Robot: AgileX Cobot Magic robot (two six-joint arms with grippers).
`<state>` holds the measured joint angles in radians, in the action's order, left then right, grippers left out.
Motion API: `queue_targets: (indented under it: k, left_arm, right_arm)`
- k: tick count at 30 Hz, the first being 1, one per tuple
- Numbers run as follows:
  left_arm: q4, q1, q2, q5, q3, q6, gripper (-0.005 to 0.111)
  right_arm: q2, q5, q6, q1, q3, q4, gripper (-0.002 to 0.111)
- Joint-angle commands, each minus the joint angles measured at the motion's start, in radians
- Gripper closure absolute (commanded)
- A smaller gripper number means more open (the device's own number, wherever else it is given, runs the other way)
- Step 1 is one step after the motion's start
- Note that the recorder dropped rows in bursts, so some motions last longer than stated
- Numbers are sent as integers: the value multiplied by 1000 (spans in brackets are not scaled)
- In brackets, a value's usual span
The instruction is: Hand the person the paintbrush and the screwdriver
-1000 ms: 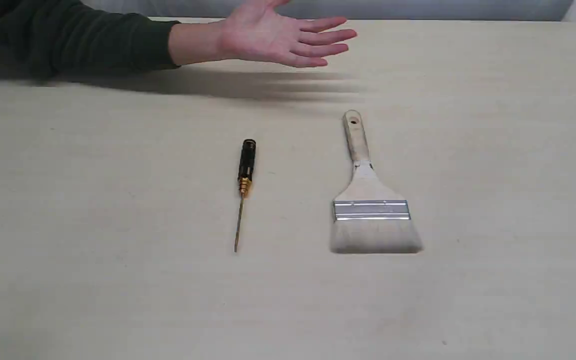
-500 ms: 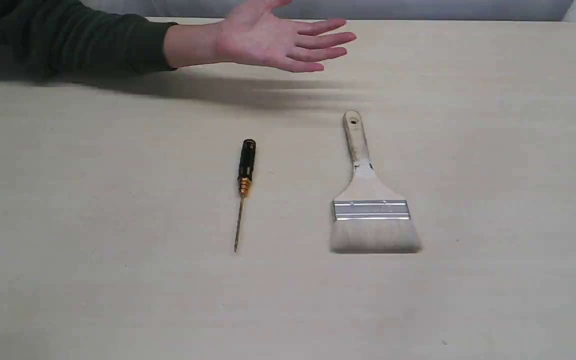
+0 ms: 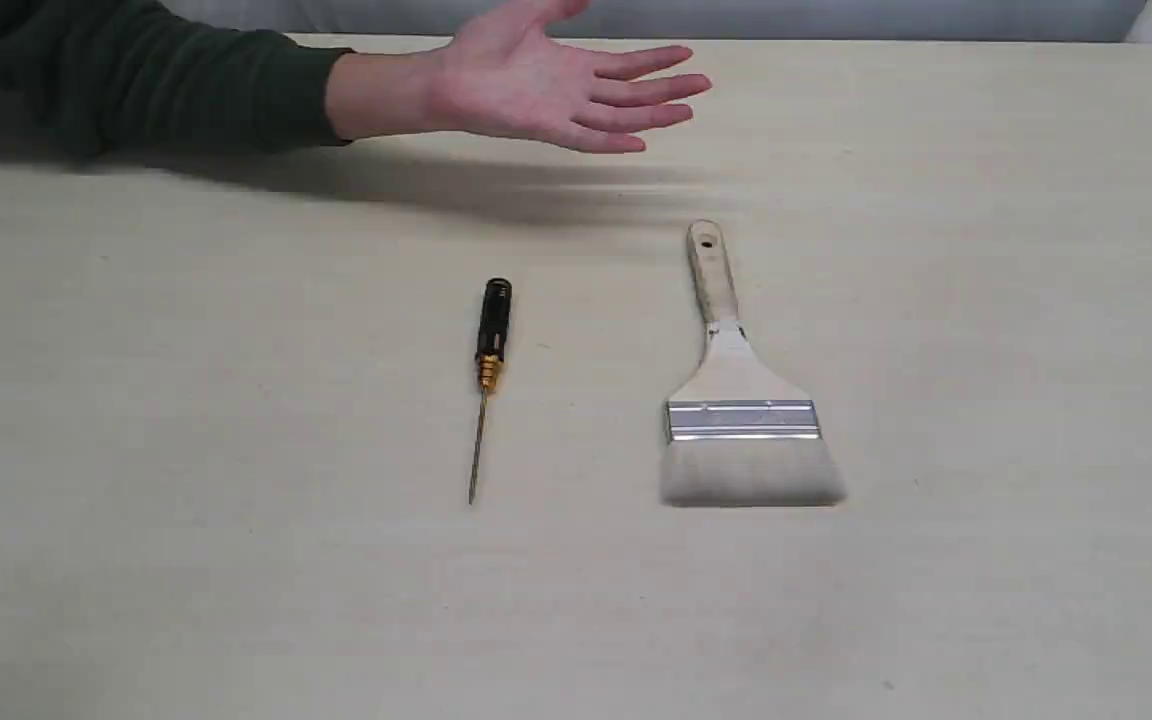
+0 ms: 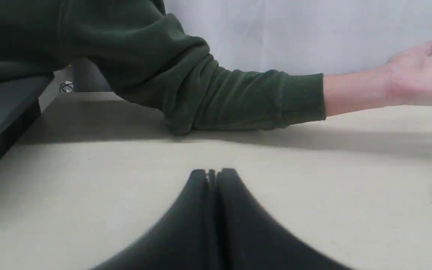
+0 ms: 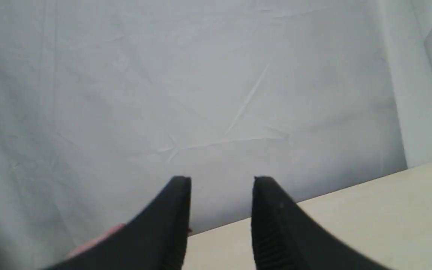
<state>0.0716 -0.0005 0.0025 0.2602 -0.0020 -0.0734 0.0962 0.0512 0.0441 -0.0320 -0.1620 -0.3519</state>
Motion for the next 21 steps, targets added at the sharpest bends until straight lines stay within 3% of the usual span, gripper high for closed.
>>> queue_targets:
  k: [1,6,14,21]
  left_arm:
    - [-5,-7,-2,-9,2,-2,107]
    - [-5,-7,-2,-9,2,-2,107]
    - [-5,-7,-2,-9,2,-2,107]
    - [-2,-7,-2,-11,2,-2,107]
  right_arm:
    - [112,92,-44,0,-154,-5,78]
    - [341,262,-144,0,-406,-30,78]
    - [751,503,-568,0,-710,-349,79]
    - [1041,536,-637,0,-792,-395,103]
